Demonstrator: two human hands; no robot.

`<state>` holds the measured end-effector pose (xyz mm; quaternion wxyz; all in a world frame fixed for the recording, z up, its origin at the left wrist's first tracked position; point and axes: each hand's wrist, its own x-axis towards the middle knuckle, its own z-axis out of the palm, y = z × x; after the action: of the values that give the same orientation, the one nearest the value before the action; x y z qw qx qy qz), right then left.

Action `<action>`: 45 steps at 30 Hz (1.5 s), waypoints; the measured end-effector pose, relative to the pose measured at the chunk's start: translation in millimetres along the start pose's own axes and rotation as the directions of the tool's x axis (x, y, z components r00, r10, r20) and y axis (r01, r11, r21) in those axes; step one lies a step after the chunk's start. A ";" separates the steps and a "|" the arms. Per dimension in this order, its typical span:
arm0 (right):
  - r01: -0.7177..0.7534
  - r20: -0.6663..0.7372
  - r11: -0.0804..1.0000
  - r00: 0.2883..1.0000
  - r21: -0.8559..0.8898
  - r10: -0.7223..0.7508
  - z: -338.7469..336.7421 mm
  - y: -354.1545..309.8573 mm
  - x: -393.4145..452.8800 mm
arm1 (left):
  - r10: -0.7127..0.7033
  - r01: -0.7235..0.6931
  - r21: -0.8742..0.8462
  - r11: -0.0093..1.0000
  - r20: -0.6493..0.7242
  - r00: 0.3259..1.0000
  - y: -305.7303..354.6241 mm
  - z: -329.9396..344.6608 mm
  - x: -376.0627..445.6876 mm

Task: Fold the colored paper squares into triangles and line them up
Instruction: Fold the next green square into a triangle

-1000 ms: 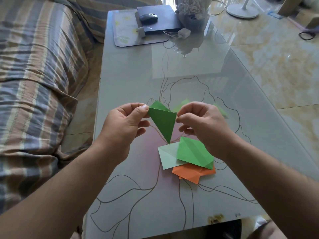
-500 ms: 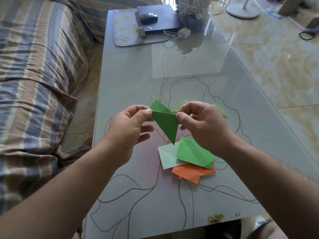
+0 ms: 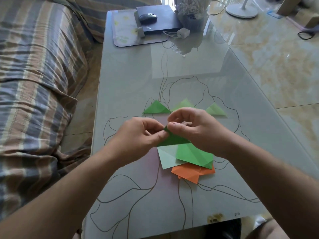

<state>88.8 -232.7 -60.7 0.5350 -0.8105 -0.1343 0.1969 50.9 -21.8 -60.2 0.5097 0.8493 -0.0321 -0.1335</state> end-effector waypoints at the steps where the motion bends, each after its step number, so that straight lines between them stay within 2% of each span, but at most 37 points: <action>1: -0.011 -0.007 0.999 1.000 0.046 0.012 -0.8 -1.7 -0.2 | -0.025 0.024 -0.071 0.997 -0.014 1.000 0.3 -1.3 0.5; 5: -0.062 -0.017 0.994 0.998 0.091 0.064 1.8 -2.7 -1.6 | -0.112 0.104 -0.233 0.967 -0.025 0.993 1.7 -2.6 0.8; 10: -0.076 -0.071 0.982 0.993 0.174 0.089 2.4 -4.1 -2.2 | -0.146 0.134 -0.277 0.951 -0.021 0.989 2.5 -5.4 2.4; 14: -0.139 -0.095 0.923 0.978 0.359 0.184 0.6 -10.4 -2.5 | -0.148 0.133 -0.326 0.936 -0.023 0.989 2.6 -8.4 2.8; 17: -0.206 -0.089 0.844 0.954 0.494 0.285 -1.2 -12.6 -1.4 | -0.203 0.143 -0.485 0.863 -0.074 0.976 1.0 -9.4 6.3; 20: -0.265 -0.033 0.808 0.943 0.525 0.331 5.3 -12.9 -3.2 | -0.257 0.153 -0.650 0.744 -0.067 0.964 2.8 -4.9 7.5; 22: -0.289 0.009 0.807 0.943 0.515 0.332 15.2 -13.6 -5.4 | -0.263 0.168 -0.689 0.705 -0.035 0.964 4.1 0.4 6.2; 28: -0.255 -0.030 0.813 0.948 0.524 0.317 27.6 -15.0 -6.3 | -0.220 0.172 -0.674 0.718 0.014 0.975 6.4 9.3 1.5; 37: -0.249 -0.032 0.806 0.949 0.538 0.314 21.8 -16.7 -6.2 | -0.217 0.144 -0.602 0.785 -0.049 0.975 9.9 9.2 1.6; 45: -0.191 -0.102 0.809 0.950 0.556 0.294 7.6 -16.4 -2.2 | -0.218 0.131 -0.574 0.808 -0.086 0.972 8.4 -0.3 4.5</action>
<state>83.3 -221.0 -47.9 0.7216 -0.6520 0.0812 0.2184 56.0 -26.4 -53.5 0.7245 0.6671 0.1251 -0.1201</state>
